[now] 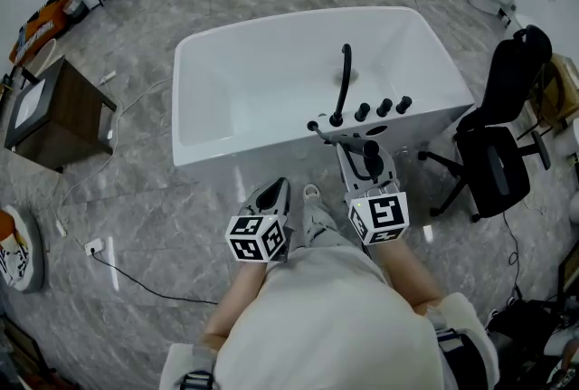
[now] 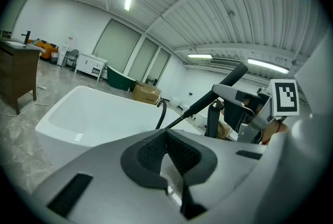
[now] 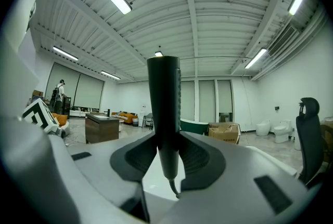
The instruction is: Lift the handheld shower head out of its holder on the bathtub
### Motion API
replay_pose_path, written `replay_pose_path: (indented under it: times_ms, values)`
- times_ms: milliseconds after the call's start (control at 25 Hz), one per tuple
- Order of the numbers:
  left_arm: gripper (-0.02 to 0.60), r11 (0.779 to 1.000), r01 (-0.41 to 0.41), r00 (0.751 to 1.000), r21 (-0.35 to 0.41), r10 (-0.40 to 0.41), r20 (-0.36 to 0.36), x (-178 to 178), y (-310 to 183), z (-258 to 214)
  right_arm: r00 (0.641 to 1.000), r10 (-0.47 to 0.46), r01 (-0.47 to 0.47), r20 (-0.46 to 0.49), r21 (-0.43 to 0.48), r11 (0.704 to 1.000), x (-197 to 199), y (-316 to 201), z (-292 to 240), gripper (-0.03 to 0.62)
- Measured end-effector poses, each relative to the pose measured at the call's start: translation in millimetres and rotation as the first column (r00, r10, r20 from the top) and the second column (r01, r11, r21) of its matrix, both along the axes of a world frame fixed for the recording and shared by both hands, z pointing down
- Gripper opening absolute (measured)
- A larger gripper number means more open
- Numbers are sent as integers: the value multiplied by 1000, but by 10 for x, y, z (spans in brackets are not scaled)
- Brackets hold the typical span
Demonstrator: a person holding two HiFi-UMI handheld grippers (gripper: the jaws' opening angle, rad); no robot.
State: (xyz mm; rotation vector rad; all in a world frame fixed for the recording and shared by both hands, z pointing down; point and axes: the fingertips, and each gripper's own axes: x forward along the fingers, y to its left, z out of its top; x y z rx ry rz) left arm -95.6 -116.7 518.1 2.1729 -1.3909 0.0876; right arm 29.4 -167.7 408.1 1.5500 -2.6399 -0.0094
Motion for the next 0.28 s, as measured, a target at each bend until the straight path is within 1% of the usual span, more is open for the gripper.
replay_pose_path:
  times_ms: [280]
  values:
    - [20,1000,1,1000,0,-1,-1,-4,-13,15,1000,-2,2,1,0,1000,-13,-9,8,143]
